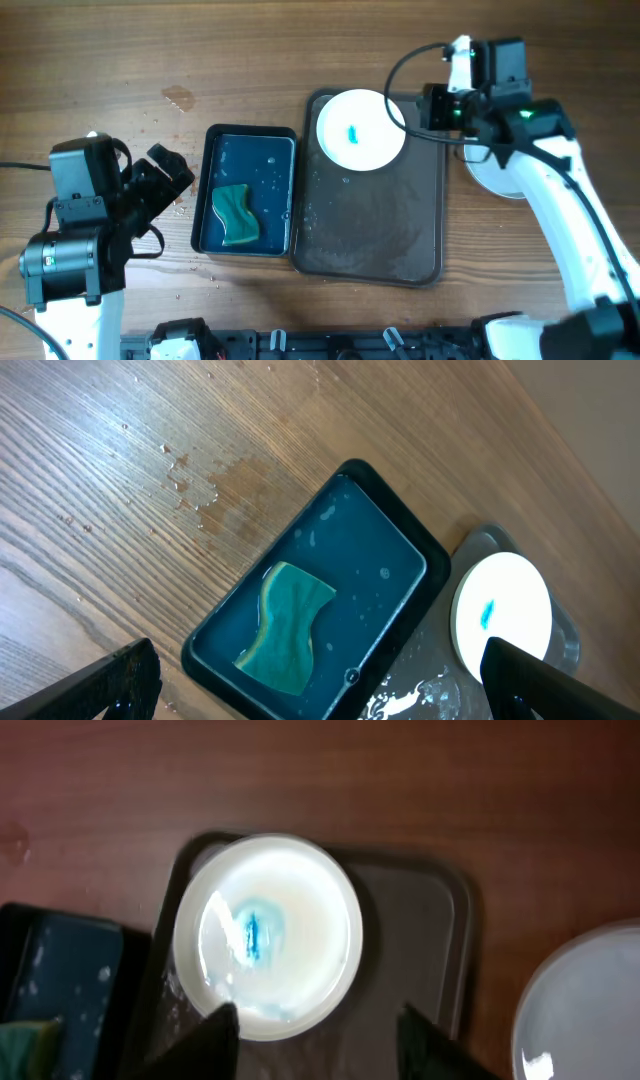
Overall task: Clean dirty plates on tray and stack at the side
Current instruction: 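Grip the last plate with the right gripper and drag it to the tray center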
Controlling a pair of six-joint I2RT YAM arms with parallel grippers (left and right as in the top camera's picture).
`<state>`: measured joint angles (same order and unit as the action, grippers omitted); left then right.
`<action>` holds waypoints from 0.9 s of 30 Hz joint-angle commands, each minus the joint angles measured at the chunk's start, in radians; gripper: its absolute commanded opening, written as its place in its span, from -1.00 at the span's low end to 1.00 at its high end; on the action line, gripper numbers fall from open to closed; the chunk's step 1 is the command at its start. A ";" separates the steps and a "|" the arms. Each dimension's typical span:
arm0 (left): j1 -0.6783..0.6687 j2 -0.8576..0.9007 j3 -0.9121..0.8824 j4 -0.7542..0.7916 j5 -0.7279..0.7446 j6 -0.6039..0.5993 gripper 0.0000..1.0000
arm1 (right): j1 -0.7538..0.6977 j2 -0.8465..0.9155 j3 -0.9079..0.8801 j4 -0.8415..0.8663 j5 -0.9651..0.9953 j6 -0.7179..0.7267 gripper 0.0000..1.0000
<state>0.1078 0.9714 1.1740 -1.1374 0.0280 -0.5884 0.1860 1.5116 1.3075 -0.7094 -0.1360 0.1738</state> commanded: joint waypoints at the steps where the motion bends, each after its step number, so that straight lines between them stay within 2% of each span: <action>1: 0.007 0.000 0.016 0.003 -0.003 0.008 1.00 | 0.000 0.172 -0.084 0.144 -0.063 -0.142 0.05; 6: 0.007 0.000 0.016 0.003 -0.003 0.009 1.00 | 0.000 0.397 -0.084 0.358 -0.072 -0.200 0.02; 7: 0.007 0.000 0.016 0.003 -0.003 0.008 1.00 | 0.000 0.431 -0.084 0.388 -0.074 -0.200 -0.03; 8: 0.007 0.000 0.016 0.003 -0.003 0.009 1.00 | 0.000 0.461 -0.084 0.411 -0.074 -0.196 -0.14; 9: 0.007 0.000 0.016 0.003 -0.003 0.008 1.00 | 0.000 0.482 -0.084 0.420 -0.074 -0.182 -0.40; 10: 0.007 0.000 0.016 0.003 -0.003 0.008 1.00 | 0.000 0.486 -0.084 0.417 -0.074 -0.164 -0.80; 11: 0.007 0.000 0.016 0.003 -0.003 0.009 1.00 | 0.000 0.485 -0.084 0.409 -0.074 -0.140 -0.91; 13: 0.007 0.000 0.016 0.003 -0.003 0.008 1.00 | 0.000 0.455 -0.083 0.370 -0.092 -0.069 -0.91; 19: 0.007 0.000 0.016 0.003 -0.003 0.008 1.00 | 0.000 0.186 -0.083 0.161 -0.100 -0.025 -0.92; 20: 0.007 0.000 0.016 0.003 -0.003 0.008 1.00 | 0.000 0.093 -0.083 0.083 -0.088 0.028 -0.91; 22: 0.007 0.000 0.016 0.003 -0.003 0.008 1.00 | 0.000 0.019 -0.083 -0.008 -0.090 0.089 -0.91; 27: 0.007 0.000 0.016 0.003 -0.003 0.009 1.00 | 0.016 -0.034 -0.147 -0.225 -0.088 0.278 -0.91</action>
<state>0.1078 0.9722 1.1740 -1.1366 0.0280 -0.5884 0.1864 1.4700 1.2209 -0.8680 -0.2150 0.2768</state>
